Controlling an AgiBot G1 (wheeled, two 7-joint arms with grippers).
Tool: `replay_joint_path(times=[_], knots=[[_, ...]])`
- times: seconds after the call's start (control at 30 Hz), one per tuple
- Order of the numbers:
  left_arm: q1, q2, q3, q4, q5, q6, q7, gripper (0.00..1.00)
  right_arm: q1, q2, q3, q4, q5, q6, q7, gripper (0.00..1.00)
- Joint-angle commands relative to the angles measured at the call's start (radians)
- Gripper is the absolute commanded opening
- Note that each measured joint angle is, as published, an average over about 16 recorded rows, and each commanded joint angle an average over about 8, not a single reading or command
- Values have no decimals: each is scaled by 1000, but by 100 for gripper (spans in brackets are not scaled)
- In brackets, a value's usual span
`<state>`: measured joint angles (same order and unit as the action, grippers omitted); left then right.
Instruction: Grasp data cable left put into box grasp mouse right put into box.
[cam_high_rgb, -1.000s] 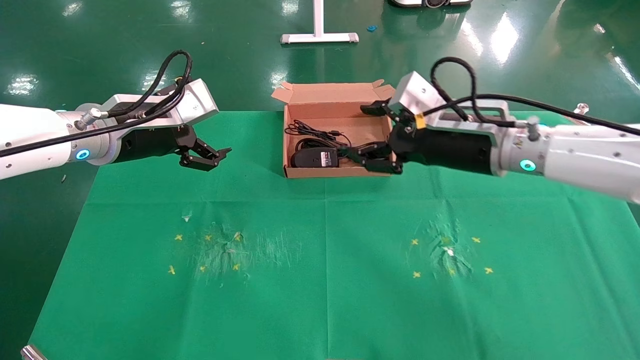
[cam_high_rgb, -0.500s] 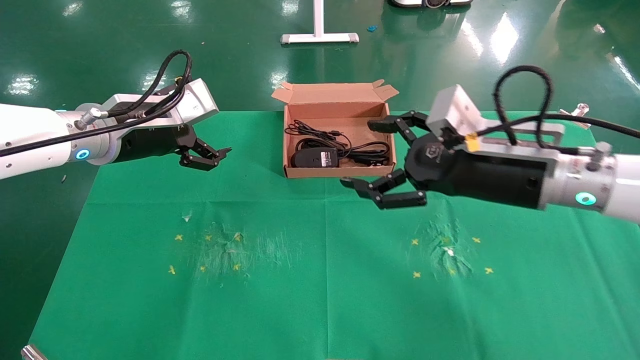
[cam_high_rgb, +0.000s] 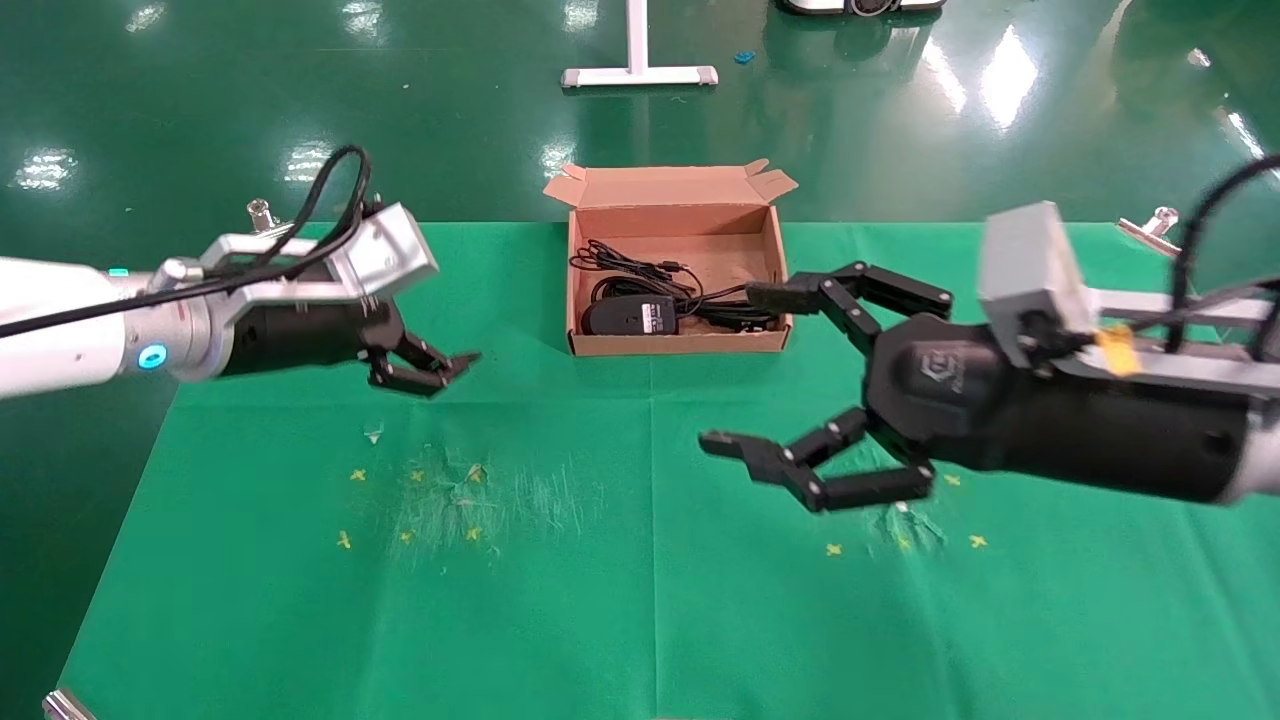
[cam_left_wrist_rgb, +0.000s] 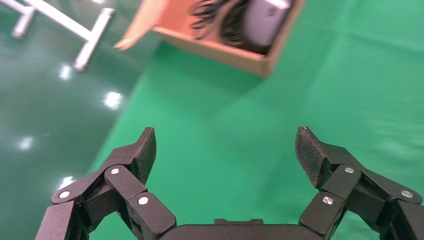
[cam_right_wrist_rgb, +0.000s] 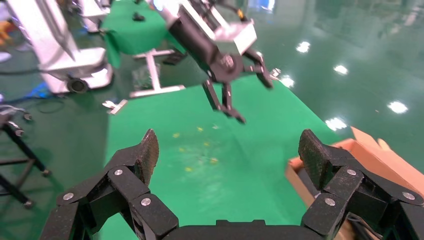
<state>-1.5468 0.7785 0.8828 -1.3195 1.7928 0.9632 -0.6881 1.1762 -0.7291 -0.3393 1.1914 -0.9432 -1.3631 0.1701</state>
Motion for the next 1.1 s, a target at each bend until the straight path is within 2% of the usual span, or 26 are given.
replay_joint_path(times=[0.03, 0.47, 1.1], knots=[[19, -7, -24, 1, -42, 21, 20, 100, -15, 17, 9, 14, 31, -19, 3, 100], [141, -50, -181, 11, -318, 159, 150, 100, -98, 114, 58, 90, 206, -129, 17, 100], [320, -113, -408, 24, -719, 360, 339, 100, -101, 118, 58, 92, 214, -133, 16, 100]])
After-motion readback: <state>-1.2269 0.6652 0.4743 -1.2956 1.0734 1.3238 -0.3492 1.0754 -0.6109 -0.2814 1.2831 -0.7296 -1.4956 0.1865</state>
